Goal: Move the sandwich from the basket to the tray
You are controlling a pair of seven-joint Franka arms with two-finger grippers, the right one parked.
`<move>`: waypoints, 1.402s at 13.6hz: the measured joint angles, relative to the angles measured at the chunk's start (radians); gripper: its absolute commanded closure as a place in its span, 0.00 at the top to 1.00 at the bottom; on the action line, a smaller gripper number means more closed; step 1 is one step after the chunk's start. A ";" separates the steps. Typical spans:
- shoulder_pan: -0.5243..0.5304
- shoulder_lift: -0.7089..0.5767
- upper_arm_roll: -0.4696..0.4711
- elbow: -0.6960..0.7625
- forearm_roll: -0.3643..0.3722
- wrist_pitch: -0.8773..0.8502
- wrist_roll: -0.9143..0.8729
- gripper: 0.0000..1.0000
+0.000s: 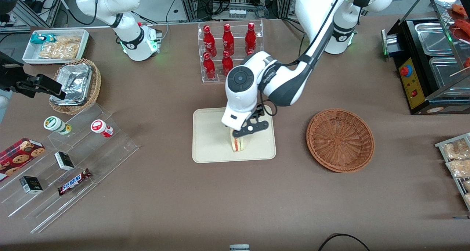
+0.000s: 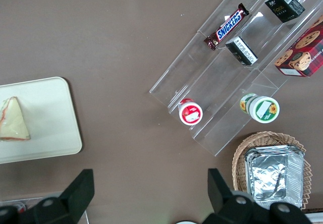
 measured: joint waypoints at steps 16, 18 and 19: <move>0.378 -0.355 0.011 -0.329 0.009 -0.165 0.518 1.00; 0.429 -0.395 0.006 -0.332 0.009 -0.225 0.603 1.00; 0.465 -0.416 -0.004 -0.333 0.009 -0.251 0.651 1.00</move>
